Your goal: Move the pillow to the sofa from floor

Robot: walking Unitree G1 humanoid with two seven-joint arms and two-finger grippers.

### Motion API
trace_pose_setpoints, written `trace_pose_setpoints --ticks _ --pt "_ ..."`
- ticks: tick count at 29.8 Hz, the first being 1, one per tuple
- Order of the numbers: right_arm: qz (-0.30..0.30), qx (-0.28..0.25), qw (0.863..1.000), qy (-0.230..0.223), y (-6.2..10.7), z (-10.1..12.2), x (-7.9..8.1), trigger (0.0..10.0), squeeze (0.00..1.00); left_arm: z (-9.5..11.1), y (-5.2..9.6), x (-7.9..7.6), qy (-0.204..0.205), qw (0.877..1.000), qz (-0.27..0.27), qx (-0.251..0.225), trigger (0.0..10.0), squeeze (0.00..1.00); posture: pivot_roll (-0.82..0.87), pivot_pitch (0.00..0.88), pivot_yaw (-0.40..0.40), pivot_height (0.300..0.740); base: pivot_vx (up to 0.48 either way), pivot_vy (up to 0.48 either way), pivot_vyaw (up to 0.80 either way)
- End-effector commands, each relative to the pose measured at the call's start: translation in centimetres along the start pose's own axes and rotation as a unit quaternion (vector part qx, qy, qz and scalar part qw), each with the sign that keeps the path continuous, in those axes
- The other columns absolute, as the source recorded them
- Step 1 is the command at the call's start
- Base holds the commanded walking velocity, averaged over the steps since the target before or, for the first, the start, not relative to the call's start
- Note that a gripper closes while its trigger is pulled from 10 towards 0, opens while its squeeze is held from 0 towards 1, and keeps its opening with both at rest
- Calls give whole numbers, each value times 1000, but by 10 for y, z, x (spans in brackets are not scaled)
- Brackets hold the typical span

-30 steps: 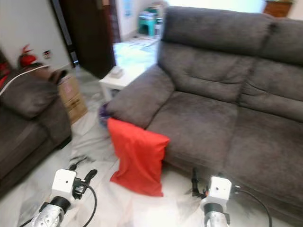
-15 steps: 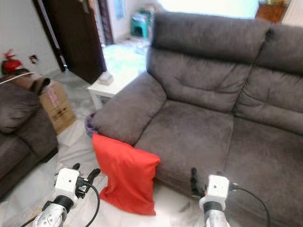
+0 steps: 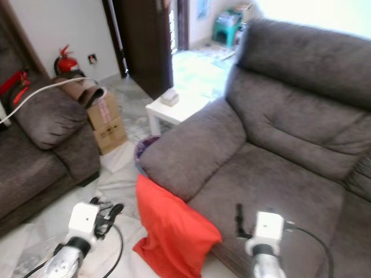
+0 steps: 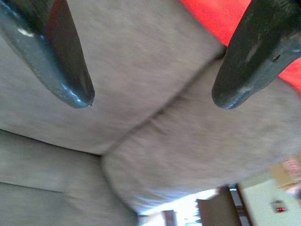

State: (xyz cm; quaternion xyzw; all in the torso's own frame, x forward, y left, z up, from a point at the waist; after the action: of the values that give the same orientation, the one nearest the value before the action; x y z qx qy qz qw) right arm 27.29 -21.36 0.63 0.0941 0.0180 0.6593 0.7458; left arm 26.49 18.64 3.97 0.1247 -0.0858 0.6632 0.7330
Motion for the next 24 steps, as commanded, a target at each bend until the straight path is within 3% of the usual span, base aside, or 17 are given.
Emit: trace_pose_setpoints --ticks 1,12,17,24 --pt "-14 11 1000 -1 4 -4 -10 10000 0 -2 2 -2 3 1000 -2 4 10000 0 3 63 45 740 0 0 800" --pt "-11 -3 999 -30 6 -3 -7 10000 0 -3 5 1 -2 1000 6 4 10000 0 5 62 43 740 0 0 73" --pt "-4 -26 999 -36 9 0 1 10000 0 1 11 15 -18 999 35 -7 10000 0 -4 63 50 740 0 0 0" --pt "-16 -3 999 -27 18 -11 -2 10000 0 -10 20 19 -18 999 44 13 10000 0 -9 60 37 740 0 0 0"
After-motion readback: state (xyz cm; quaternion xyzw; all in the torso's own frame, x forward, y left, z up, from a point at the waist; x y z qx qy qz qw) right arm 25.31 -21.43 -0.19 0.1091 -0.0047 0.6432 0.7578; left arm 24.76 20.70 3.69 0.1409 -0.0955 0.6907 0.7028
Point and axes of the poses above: a point about 5 cm out from each wrist's last joint towards the gripper, its own y axis pointing back from the gripper into the wrist, its own z axis along the axis of the wrist's last joint, x = y × z, the point moved 1 cm from there along -y, pointing out of the wrist towards the gripper, and after that the axes turned 7 degrees about -y, right-handed, at the moved point
